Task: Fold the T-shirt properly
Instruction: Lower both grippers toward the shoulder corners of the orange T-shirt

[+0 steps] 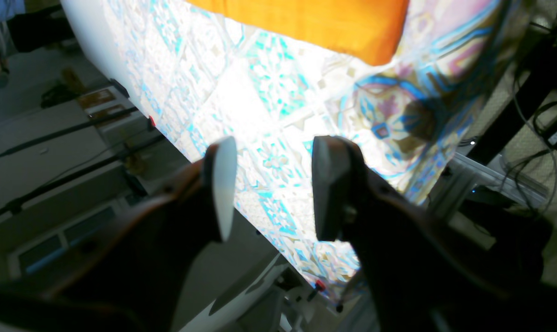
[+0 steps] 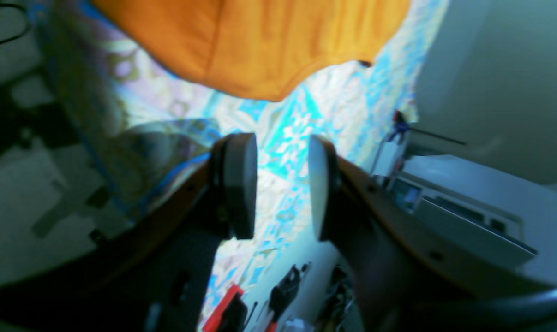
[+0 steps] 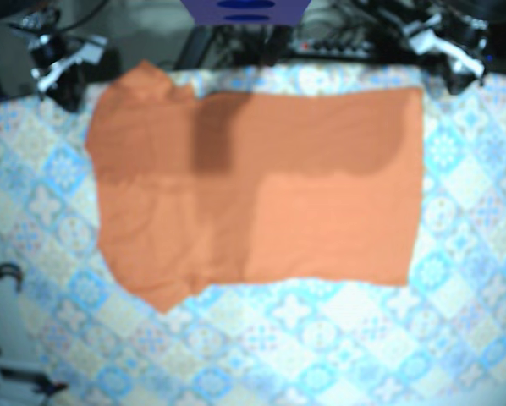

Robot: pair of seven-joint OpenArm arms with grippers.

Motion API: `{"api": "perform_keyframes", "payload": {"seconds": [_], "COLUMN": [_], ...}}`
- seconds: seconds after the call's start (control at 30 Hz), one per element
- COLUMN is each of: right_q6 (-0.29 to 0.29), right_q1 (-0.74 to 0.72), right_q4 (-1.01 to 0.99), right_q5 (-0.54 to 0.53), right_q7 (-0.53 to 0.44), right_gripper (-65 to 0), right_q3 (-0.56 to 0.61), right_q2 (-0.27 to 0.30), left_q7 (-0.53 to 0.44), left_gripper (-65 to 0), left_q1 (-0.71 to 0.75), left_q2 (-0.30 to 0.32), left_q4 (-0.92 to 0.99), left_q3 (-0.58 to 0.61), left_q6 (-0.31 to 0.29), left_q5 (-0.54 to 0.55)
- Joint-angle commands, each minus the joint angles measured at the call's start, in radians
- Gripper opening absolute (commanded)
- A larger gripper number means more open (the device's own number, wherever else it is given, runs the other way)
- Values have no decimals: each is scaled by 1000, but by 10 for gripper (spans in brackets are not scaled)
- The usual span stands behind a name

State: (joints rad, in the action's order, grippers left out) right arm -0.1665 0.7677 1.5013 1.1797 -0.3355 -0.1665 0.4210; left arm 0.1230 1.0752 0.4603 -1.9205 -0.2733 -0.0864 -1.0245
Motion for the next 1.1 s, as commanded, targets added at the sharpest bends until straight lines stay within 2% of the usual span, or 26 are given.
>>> {"api": "perform_keyframes", "payload": {"seconds": [0.0,0.3,0.53,0.73,1.07], "right_q6": [-20,-26,-26,-26,-26], "right_q1": [9,3,-17,-38,-100], "right_q4": [8,-81,-104,-103,-121], "right_q5": [-8,-5,-5,-4,-4], "right_q7": [0,2,-3,2,3], "right_gripper": [-459,-459,-459,-459,-459], "right_q3": [14,52,64,101,92], "right_q2": [12,9,-34,-38,-35], "left_q7": [4,4,4,4,4], "left_gripper": [-389,-389,-389,-389,-389], "left_q1": [13,13,13,12,12], "left_q2": [7,7,7,7,7], "left_q4": [-14,-14,-14,-14,-15], "left_q3": [-7,-7,-7,-7,-7], "left_q6": [17,17,17,17,17], "left_q5": [2,2,2,2,2]}}
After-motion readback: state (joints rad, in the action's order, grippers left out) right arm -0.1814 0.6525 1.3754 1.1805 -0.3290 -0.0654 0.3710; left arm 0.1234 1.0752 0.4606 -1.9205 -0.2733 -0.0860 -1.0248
